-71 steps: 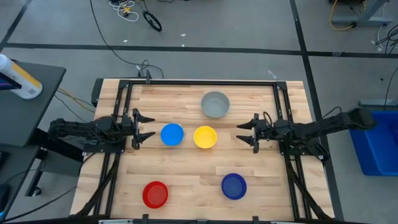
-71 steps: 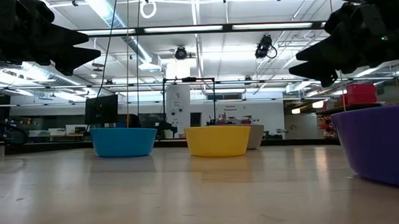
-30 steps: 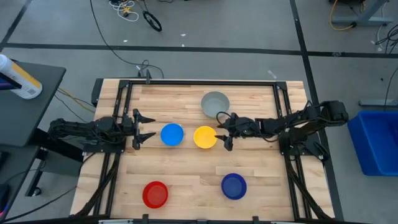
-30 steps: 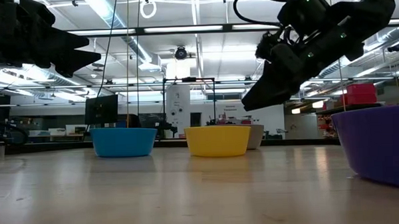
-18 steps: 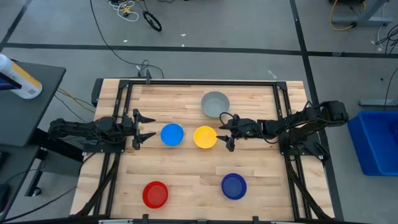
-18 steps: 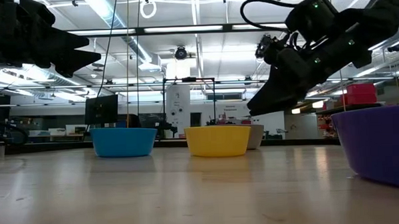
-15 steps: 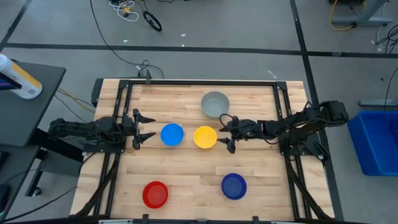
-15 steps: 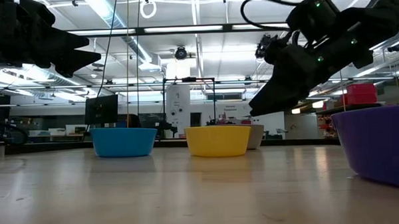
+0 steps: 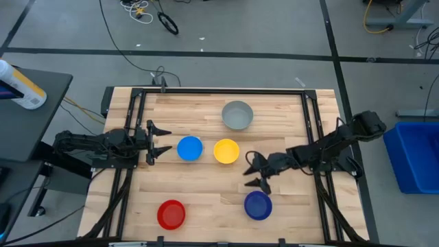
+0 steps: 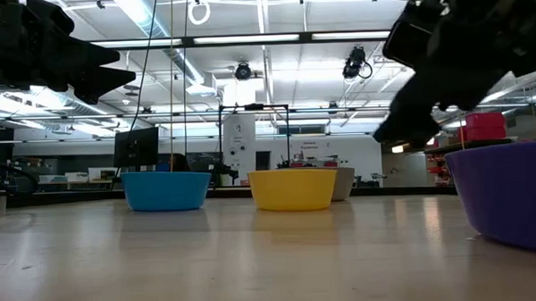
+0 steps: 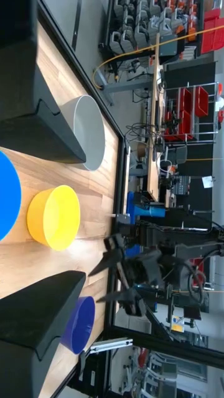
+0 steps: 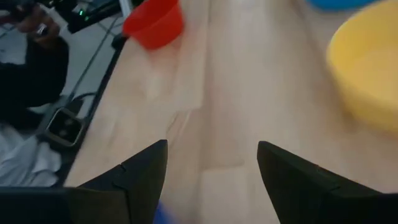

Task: Nest bowls inside each other
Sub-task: Stack the dark blue bowl on the gray bowl

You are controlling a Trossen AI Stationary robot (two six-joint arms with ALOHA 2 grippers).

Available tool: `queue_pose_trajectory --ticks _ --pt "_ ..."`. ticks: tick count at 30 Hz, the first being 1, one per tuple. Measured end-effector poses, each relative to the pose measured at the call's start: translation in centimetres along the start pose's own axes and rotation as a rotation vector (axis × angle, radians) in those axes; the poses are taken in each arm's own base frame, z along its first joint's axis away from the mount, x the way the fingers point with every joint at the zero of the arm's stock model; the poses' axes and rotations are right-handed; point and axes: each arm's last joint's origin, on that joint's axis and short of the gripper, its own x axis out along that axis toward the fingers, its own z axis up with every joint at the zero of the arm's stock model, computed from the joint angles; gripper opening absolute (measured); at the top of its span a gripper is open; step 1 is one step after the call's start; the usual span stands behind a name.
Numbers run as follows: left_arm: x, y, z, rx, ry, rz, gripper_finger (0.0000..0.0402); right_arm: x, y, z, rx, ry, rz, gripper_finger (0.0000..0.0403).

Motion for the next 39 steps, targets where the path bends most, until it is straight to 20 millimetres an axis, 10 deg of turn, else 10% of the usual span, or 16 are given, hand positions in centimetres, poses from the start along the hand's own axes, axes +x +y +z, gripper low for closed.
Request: queue_pose_trajectory --ticks 15,39 --pt "0.0 0.0 0.0 0.003 0.000 0.000 0.0306 -0.3 3.8 -3.2 0.159 0.119 0.017 0.0254" --pt "0.0 0.0 0.0 0.007 -0.001 0.000 0.0307 -0.4 3.3 -4.0 0.138 0.177 -0.066 0.0226"
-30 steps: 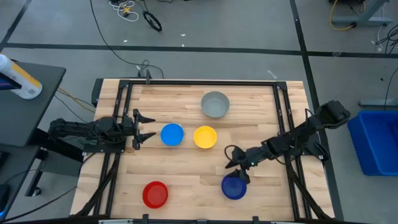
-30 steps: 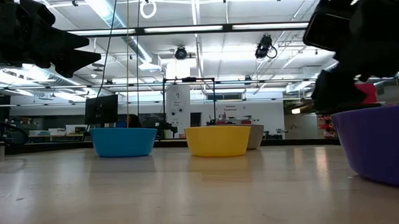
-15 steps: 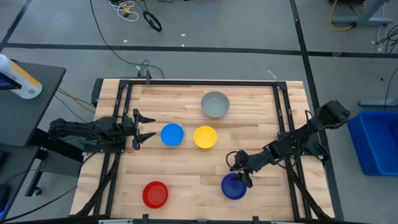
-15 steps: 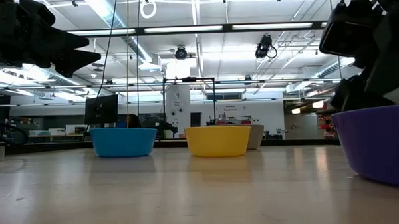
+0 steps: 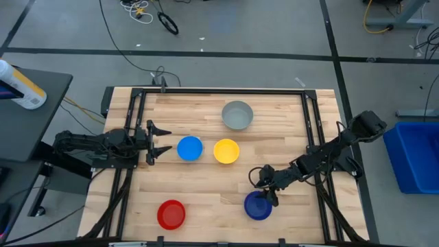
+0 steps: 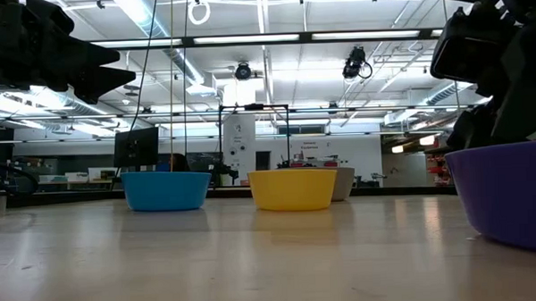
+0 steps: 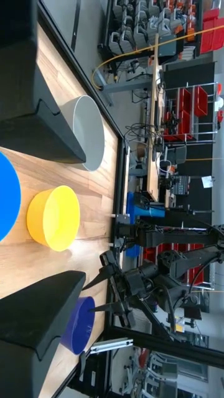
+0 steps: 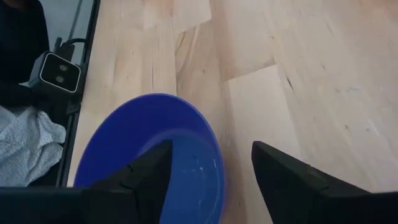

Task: Nest bowls inside each other
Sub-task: Stack the dark blue bowl on the gray bowl

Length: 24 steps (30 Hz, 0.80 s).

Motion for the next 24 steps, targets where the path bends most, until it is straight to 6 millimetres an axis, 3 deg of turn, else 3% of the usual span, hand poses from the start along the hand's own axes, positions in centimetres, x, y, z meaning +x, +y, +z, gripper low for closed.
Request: queue_pose_trajectory --ticks 8,18,24 --pt "0.0 0.0 0.0 0.000 0.000 0.000 0.0307 0.0 0.0 -0.1 -0.003 0.007 -0.005 0.0202" --pt "0.0 0.0 0.0 0.000 0.001 0.000 0.0307 -0.1 0.4 -0.6 -0.006 -0.013 -0.041 0.0210" --pt "0.0 0.0 0.0 0.000 0.001 0.000 0.0307 -0.2 0.8 -1.1 -0.013 -0.022 -0.058 0.0196"
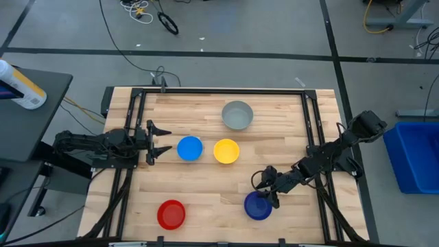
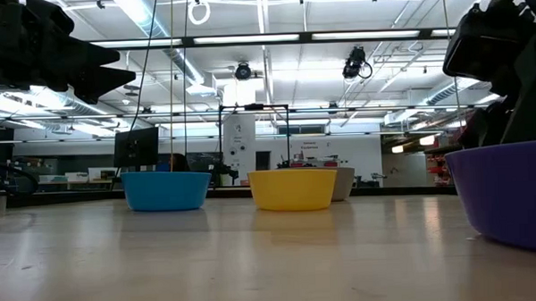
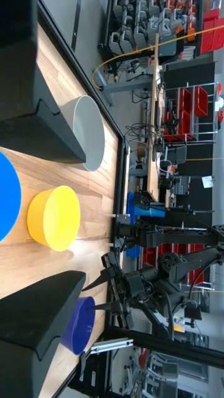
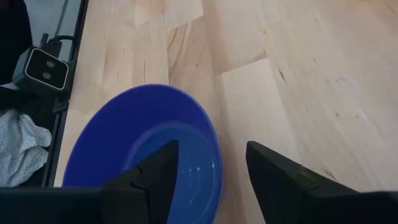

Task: Nest bowls inside each other
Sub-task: Stack the dark blue bowl on the gray bowl

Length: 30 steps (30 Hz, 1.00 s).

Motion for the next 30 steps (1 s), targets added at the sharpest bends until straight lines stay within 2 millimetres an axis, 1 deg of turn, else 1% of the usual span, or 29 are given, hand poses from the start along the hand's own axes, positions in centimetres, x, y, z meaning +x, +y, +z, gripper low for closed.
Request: queue_pose_trajectory --ticks 11,15,23,30 --pt "0.0 0.0 0.0 0.000 0.000 0.000 0.0307 -0.1 0.0 -0.4 0.001 -0.004 -0.040 0.0170" --pt "0.0 0.0 0.0 0.000 0.000 0.000 0.0307 -0.1 0.0 -0.4 0.001 -0.003 -0.040 0.0154" --pt "0.0 0.0 -0.1 0.001 0.006 0.001 0.0306 0.0 0.1 -0.7 -0.027 0.008 -0.036 0.0094" --pt "0.0 0.0 -0.1 0.003 0.011 0.001 0.0306 1.1 0.0 -1.6 -0.039 0.053 -0.037 0.0045"
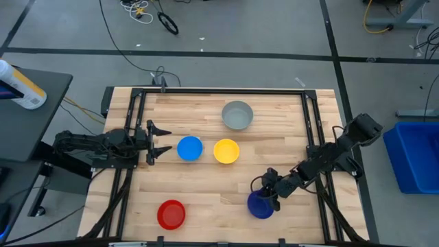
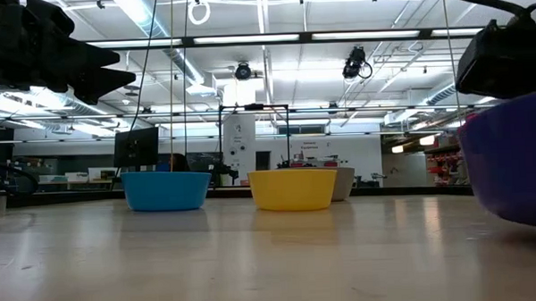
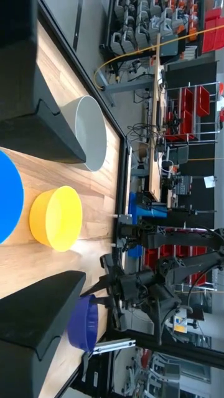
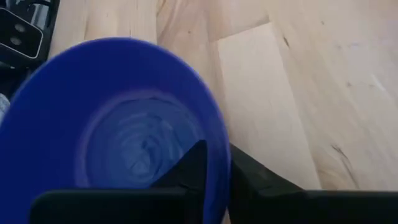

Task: Nest bowls inside each other
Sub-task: Stack the dark blue bowl on the gray bowl

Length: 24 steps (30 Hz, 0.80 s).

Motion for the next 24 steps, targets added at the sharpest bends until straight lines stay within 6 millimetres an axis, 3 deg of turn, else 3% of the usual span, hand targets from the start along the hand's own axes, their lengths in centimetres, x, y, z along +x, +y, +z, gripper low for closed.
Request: queue_pose_trajectory --ticks 6,24 --pt "0.00 0.00 -0.01 0.000 0.001 0.000 0.0306 0.31 0.03 -0.05 -0.006 -0.006 0.008 0.0009" --pt "0.00 0.01 -0.02 0.001 0.002 0.004 0.0306 0.31 0.19 0.77 -0.050 -0.134 -0.028 0.0002"
